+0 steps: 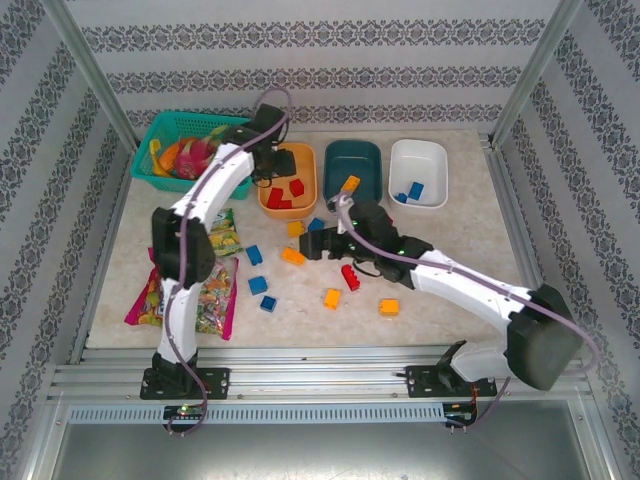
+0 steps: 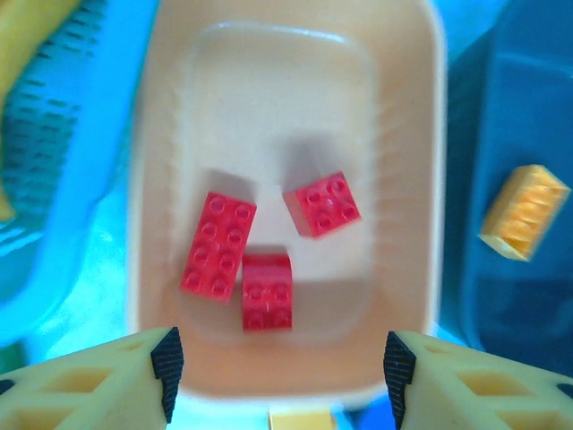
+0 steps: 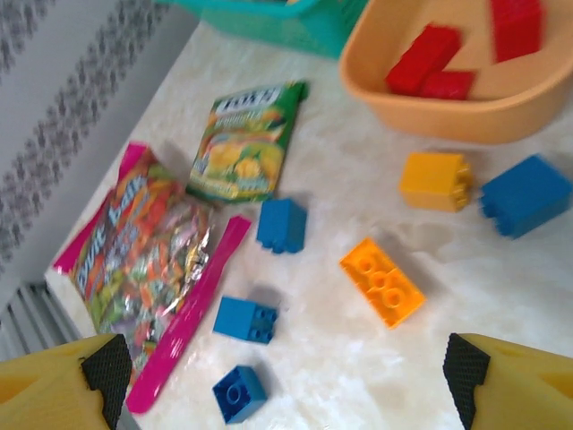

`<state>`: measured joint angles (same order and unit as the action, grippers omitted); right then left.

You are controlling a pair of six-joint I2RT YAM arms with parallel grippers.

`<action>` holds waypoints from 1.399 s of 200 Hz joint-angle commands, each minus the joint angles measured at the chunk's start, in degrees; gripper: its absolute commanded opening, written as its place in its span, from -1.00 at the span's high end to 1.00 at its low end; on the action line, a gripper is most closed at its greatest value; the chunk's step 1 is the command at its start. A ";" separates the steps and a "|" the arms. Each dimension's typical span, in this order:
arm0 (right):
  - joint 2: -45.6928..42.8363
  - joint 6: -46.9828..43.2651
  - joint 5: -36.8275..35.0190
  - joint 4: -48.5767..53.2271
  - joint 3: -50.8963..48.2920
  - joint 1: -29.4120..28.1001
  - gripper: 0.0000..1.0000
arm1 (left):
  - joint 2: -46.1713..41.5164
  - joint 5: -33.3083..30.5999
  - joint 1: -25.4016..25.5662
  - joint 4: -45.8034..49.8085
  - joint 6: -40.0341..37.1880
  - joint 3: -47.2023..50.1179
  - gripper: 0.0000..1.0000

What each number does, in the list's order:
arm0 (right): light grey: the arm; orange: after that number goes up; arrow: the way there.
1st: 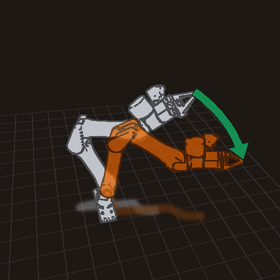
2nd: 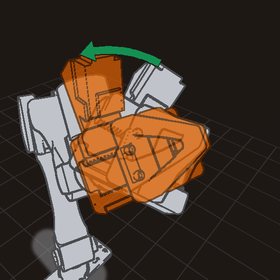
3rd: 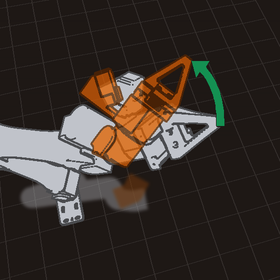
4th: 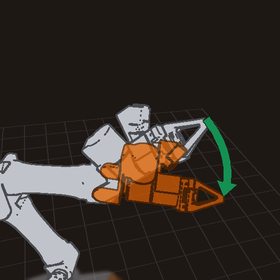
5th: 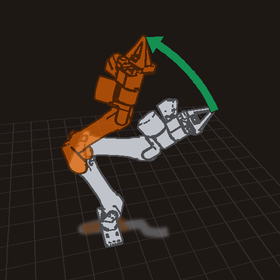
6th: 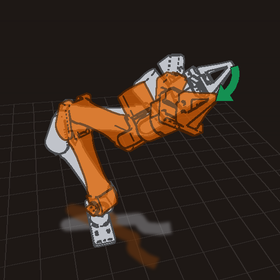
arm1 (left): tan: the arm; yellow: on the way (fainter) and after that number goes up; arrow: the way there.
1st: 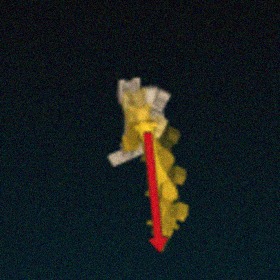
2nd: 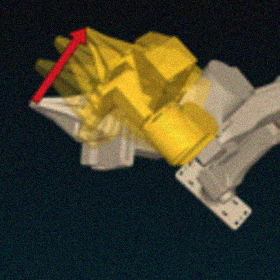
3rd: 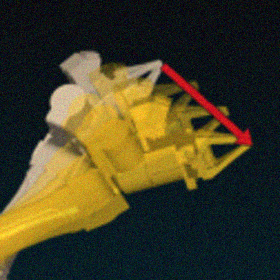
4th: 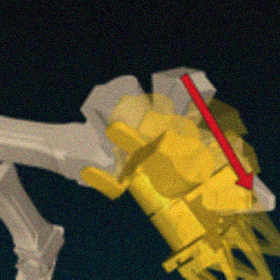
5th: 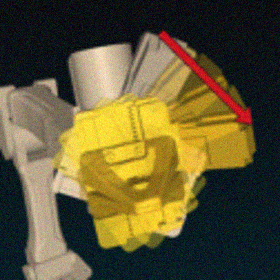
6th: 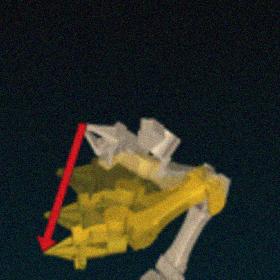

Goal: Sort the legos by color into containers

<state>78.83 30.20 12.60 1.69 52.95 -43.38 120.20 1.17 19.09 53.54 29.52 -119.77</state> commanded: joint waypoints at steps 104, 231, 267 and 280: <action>39.41 -4.46 -5.27 21.10 38.28 -9.97 -0.71 | -73.29 4.64 -4.94 -4.65 18.35 66.49 -0.68; 59.45 -6.16 -11.72 37.04 62.87 -10.93 -0.22 | -88.97 7.03 -4.94 4.12 20.53 68.54 -0.69; 60.45 -5.85 -11.90 38.01 65.57 -10.59 0.16 | -88.99 9.08 -4.94 2.82 19.44 68.71 -0.69; 59.67 -6.02 -12.19 38.21 65.75 -10.59 0.27 | -89.00 10.02 -4.93 2.00 19.33 69.04 -0.69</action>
<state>138.28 24.12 2.09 37.74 116.31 -53.78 31.81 8.84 13.89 55.79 49.34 -50.43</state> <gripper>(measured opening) 0.401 0.845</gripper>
